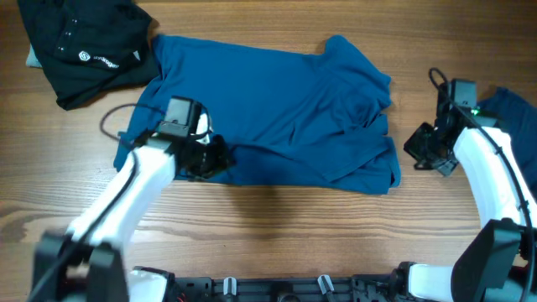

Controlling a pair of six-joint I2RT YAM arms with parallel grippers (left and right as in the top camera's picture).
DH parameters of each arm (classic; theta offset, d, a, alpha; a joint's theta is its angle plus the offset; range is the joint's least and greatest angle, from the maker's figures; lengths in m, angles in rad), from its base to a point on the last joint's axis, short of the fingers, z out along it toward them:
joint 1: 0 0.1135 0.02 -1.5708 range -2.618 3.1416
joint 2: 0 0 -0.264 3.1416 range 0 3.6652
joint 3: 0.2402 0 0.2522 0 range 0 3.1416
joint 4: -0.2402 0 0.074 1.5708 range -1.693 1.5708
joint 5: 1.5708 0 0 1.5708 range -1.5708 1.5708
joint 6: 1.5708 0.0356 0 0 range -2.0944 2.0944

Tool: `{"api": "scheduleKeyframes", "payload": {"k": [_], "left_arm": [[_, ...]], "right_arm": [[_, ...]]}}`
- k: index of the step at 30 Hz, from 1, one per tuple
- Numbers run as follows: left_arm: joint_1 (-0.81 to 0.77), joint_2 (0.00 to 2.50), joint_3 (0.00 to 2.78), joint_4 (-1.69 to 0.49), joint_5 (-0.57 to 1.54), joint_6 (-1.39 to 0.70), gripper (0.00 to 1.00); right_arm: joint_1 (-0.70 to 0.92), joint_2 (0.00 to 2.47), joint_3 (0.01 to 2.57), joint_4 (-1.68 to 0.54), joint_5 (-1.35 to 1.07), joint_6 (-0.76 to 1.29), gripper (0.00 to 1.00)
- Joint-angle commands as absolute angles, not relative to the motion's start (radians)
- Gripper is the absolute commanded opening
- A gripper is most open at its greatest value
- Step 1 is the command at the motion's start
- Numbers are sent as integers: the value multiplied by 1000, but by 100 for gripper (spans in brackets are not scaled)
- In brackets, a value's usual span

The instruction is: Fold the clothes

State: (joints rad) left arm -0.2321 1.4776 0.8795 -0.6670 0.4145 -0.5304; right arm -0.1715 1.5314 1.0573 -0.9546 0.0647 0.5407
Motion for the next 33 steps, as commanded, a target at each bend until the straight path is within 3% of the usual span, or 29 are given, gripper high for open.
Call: {"api": "scheduleKeyframes", "payload": {"k": [1, 4, 7, 9, 12, 14, 17, 33], "left_arm": [[-222, 1331, 881, -716, 314, -501, 67], [-222, 1291, 881, -773, 107, -517, 76], [-210, 1316, 881, -802, 14, -547, 73], [-191, 1358, 881, -802, 14, -547, 60], [-159, 1435, 881, -798, 9, -546, 27], [-136, 1494, 881, -794, 9, -546, 16], [-101, 1594, 881, -781, 9, -546, 6], [-6, 1657, 881, -693, -59, -527, 7]], "right_arm": [[-173, 1474, 1111, -963, -178, 410, 5], [-138, 1466, 1110, -977, -374, 282, 13], [-71, 1476, 1095, -981, -359, 283, 17], [-30, 1483, 1085, -975, -356, 303, 15], [22, 1489, 1063, -950, -353, 342, 15], [55, 1489, 1033, -920, -340, 349, 15], [82, 1490, 976, -877, -303, 410, 15], [81, 1519, 725, -630, -223, 556, 13]]}}
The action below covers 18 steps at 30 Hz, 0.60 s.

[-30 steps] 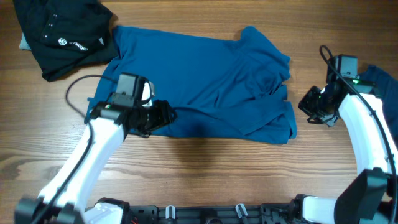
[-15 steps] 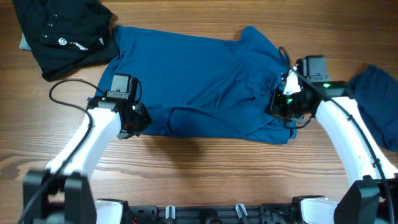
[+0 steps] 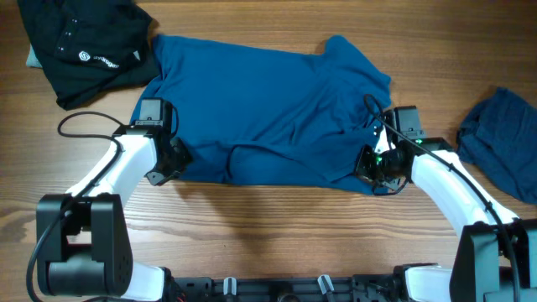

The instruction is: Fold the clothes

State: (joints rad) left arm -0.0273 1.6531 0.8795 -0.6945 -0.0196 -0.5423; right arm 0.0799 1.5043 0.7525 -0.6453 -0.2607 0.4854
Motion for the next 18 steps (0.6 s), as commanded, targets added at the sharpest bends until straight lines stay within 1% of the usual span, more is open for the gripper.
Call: {"api": "scheduleKeyframes", "payload": {"k": [1, 5, 9, 12, 15, 18], "left_arm": [[-1, 1657, 881, -693, -62, -527, 7], [11, 1665, 881, -680, -118, -527, 8], [29, 1684, 881, -682, -123, -528, 8], [44, 1693, 881, -688, -98, -531, 8], [56, 1695, 881, -688, -99, -531, 8], [77, 1695, 881, -687, -99, -531, 8]], "right_arm": [[81, 1521, 723, -628, -220, 559, 13], [81, 1529, 723, -621, -191, 586, 15], [81, 1546, 723, -611, -191, 587, 17], [73, 1570, 723, -611, -183, 607, 15], [56, 1589, 723, -609, -179, 610, 11], [25, 1590, 723, -609, -178, 606, 10]]}}
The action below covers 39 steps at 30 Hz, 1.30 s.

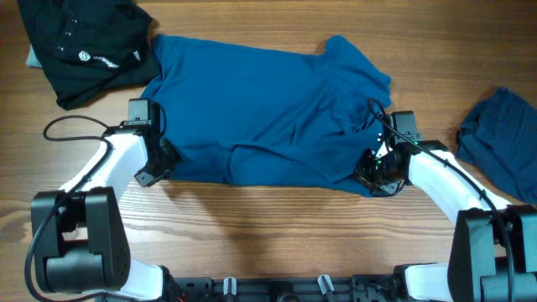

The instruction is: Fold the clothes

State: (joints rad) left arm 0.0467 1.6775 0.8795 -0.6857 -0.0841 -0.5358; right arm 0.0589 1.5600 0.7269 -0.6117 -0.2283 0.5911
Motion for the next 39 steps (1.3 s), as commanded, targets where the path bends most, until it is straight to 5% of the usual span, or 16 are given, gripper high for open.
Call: {"api": "scheduleKeyframes", "payload": {"k": [1, 21, 28, 31, 34, 36, 39], "left_arm": [[88, 1695, 881, -687, -99, -530, 8], [170, 1659, 881, -755, -94, -529, 5], [170, 1477, 881, -790, -18, -531, 9], [170, 1367, 889, -804, 4, -531, 12], [167, 1246, 912, -830, 7, -527, 34], [163, 1181, 929, -841, 9, -527, 57], [146, 1084, 953, -847, 43, -515, 73]], "right_arm": [[10, 1590, 723, -609, -175, 604, 10], [-70, 1580, 812, -690, -153, 548, 7], [-70, 1540, 944, -857, -157, 511, 14], [-70, 1508, 999, -913, -196, 464, 26], [-70, 1466, 1068, -962, -278, 399, 38], [-70, 1440, 1104, -987, -303, 386, 55], [-70, 1395, 1171, -1019, -360, 338, 87]]}}
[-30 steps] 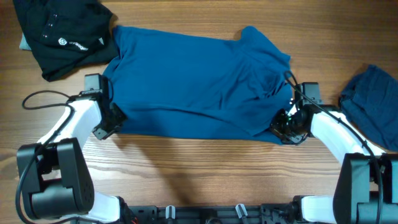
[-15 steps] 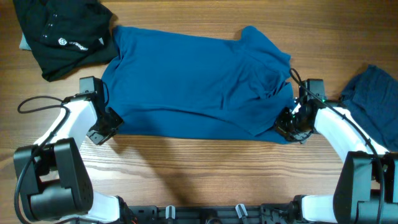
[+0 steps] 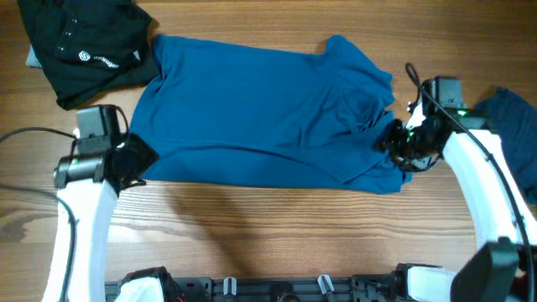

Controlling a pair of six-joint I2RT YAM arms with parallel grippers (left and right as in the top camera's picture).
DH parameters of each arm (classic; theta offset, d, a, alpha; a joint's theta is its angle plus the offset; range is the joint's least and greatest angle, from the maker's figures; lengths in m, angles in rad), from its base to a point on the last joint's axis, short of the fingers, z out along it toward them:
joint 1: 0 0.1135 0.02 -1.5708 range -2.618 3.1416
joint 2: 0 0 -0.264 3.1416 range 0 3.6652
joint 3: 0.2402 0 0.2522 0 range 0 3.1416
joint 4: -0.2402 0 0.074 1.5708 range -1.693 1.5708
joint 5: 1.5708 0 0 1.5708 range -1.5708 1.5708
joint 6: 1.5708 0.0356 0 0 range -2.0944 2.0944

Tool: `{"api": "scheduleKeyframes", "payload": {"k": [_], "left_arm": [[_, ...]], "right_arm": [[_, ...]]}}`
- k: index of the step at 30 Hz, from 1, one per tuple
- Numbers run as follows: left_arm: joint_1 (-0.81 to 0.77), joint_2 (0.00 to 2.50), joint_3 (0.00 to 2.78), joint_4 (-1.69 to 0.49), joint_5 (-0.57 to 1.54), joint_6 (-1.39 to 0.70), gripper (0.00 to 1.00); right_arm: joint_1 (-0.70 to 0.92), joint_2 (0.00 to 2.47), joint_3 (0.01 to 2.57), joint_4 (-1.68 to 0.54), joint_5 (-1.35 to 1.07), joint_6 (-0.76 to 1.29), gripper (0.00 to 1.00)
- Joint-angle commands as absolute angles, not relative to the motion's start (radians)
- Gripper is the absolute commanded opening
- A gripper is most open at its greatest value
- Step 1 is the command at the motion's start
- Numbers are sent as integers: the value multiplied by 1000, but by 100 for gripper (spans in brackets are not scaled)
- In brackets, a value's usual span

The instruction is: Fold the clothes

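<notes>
A blue T-shirt lies spread flat on the wooden table, its lower hem running nearly straight. My left gripper sits at the shirt's lower left corner, shut on the cloth there. At the rumpled lower right side, by the sleeve folds, my right gripper is shut on the fabric. Both sets of fingers are largely hidden under the wrists in the overhead view.
A black garment with a white logo lies heaped at the back left, touching the shirt's corner. A dark blue garment lies at the right edge behind the right arm. The left arm's cable trails over the bare wood on the left.
Both grippers are now farther outward, the left one farther left and the right one up and to the right. The shirt's lower left corner has stretched leftward and the hem wrinkle has flattened.
First the left gripper was on the shirt's lower hem and the right gripper stood off the cloth to the right. Then each gripper was at a lower corner of the shirt. Now both are farther apart and the hem is drawn out straighter.
</notes>
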State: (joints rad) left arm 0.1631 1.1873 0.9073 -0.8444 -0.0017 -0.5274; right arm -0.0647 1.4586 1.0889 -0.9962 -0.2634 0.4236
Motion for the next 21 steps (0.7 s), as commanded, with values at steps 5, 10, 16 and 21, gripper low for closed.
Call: {"api": "scheduleKeyframes", "payload": {"k": [5, 10, 16, 21], "left_arm": [[85, 1005, 990, -802, 158, -473, 82], [-10, 1097, 1100, -767, 160, -446, 80], [-46, 1407, 1351, -816, 156, -395, 90], [-44, 1680, 1565, -801, 133, -324, 95]], "right_arm": [[-69, 1349, 1296, -992, -487, 258, 99], [-69, 1398, 1502, -984, -486, 236, 99], [-67, 1592, 1761, -1008, -473, 217, 99], [-54, 1814, 1898, -983, -463, 186, 99]]}}
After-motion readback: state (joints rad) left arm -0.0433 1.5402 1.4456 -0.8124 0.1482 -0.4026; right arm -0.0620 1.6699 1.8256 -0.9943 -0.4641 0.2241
